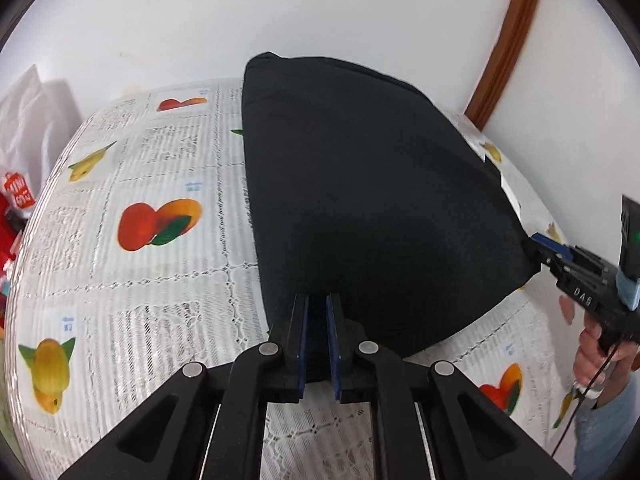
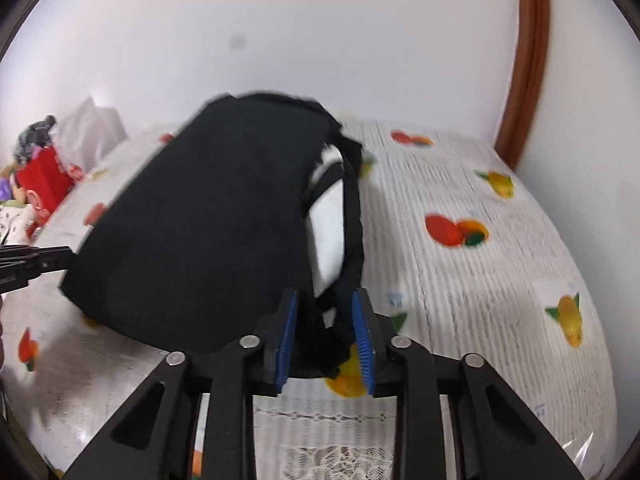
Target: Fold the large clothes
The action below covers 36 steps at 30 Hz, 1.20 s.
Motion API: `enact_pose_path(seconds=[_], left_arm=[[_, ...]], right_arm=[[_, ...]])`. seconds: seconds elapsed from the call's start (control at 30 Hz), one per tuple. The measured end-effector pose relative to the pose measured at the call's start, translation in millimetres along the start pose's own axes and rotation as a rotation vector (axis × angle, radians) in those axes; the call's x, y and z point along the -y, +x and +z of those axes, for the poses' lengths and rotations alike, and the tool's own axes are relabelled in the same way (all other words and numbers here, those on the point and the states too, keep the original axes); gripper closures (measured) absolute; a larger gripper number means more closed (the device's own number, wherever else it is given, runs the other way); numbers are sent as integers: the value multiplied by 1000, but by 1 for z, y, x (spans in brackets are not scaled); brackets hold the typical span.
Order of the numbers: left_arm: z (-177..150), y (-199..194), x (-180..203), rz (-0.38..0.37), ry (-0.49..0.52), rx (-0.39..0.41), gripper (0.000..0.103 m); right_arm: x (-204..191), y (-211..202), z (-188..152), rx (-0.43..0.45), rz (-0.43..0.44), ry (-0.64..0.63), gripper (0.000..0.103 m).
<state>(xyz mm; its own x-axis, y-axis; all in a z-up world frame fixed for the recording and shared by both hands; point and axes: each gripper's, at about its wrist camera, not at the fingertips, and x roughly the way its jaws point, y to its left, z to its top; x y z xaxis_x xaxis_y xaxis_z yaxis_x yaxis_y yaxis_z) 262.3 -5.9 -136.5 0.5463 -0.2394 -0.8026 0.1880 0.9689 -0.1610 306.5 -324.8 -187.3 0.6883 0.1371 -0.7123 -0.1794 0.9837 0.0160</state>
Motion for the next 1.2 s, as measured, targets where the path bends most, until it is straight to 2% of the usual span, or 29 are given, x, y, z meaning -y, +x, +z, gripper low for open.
enact_pose_path(seconds=[0.07, 0.2, 0.33, 0.47, 0.5, 0.53, 0.63, 0.67, 0.8, 0.97, 1.2], left_arm=[[0, 0, 1, 7, 11, 1, 94], [7, -5, -3, -7, -1, 18, 93], [14, 1, -8, 8, -22, 24, 78], [15, 11, -7, -5, -23, 10, 77], [15, 13, -7, -4, -26, 8, 77], [15, 14, -7, -4, -26, 7, 77], [15, 14, -6, -9, -19, 3, 76], [15, 14, -5, -7, -17, 3, 76], [15, 12, -1, 17, 1, 11, 76], [7, 5, -1, 13, 0, 12, 76], [-11, -10, -7, 1, -49, 11, 75]], right_arm=[[3, 2, 0, -8, 15, 6, 78], [2, -10, 13, 59, 72, -1, 78], [-9, 0, 33, 72, 101, -19, 78], [-10, 31, 47, 41, 78, 19, 79], [-9, 38, 49, 30, 89, 38, 83], [-8, 42, 51, 32, 117, 46, 102], [3, 28, 51, 135, 169, 84, 101], [4, 28, 50, 143, 178, 100, 101], [-4, 39, 43, 97, 114, 65, 101], [-3, 14, 33, 113, 79, 53, 99], [2, 5, 1, 7, -23, 43, 98]])
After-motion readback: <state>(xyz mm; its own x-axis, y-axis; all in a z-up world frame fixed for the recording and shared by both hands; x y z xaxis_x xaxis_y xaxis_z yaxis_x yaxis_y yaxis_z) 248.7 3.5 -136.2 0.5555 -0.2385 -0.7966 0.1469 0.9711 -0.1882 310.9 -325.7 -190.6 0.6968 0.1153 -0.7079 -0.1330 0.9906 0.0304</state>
